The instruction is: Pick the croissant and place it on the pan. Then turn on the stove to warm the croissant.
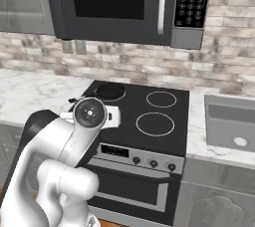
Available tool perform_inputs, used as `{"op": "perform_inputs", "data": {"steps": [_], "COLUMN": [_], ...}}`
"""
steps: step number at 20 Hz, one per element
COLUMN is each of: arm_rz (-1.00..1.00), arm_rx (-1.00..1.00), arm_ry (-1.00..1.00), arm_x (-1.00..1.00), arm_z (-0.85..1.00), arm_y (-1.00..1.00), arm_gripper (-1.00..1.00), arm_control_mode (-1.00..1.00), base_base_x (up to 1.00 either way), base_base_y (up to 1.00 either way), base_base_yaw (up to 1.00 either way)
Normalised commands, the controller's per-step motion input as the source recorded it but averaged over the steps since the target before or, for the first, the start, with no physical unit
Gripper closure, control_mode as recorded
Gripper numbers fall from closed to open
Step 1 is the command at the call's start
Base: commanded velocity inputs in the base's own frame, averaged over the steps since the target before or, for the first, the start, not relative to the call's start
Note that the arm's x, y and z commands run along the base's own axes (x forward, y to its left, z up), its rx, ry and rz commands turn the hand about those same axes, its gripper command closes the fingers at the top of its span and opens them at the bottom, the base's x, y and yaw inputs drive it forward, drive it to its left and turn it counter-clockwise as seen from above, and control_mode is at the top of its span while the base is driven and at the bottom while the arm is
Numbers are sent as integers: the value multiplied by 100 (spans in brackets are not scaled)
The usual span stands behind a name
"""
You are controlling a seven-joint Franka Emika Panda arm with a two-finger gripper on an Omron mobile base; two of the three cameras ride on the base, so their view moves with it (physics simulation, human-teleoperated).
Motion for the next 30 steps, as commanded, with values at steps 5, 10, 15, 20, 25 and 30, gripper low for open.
{"op": "perform_inputs", "data": {"steps": [5, 10, 15, 20, 25, 30], "arm_rz": [0, 0, 0, 0, 0, 0], "arm_rx": [0, 0, 0, 0, 0, 0], "arm_ry": [0, 0, 0, 0, 0, 0], "arm_x": [0, 0, 0, 0, 0, 0], "arm_z": [0, 0, 0, 0, 0, 0], "arm_y": [0, 0, 0, 0, 0, 0], "arm_gripper": [100, 100, 100, 100, 100, 100], "arm_control_mode": [100, 100, 100, 100, 100, 100], "base_base_x": [4, 13, 42, 68, 69, 57], "base_base_y": [-33, -31, -3, -4, -24, -18], "base_base_yaw": [0, 0, 1, 5, 7, 8]}}
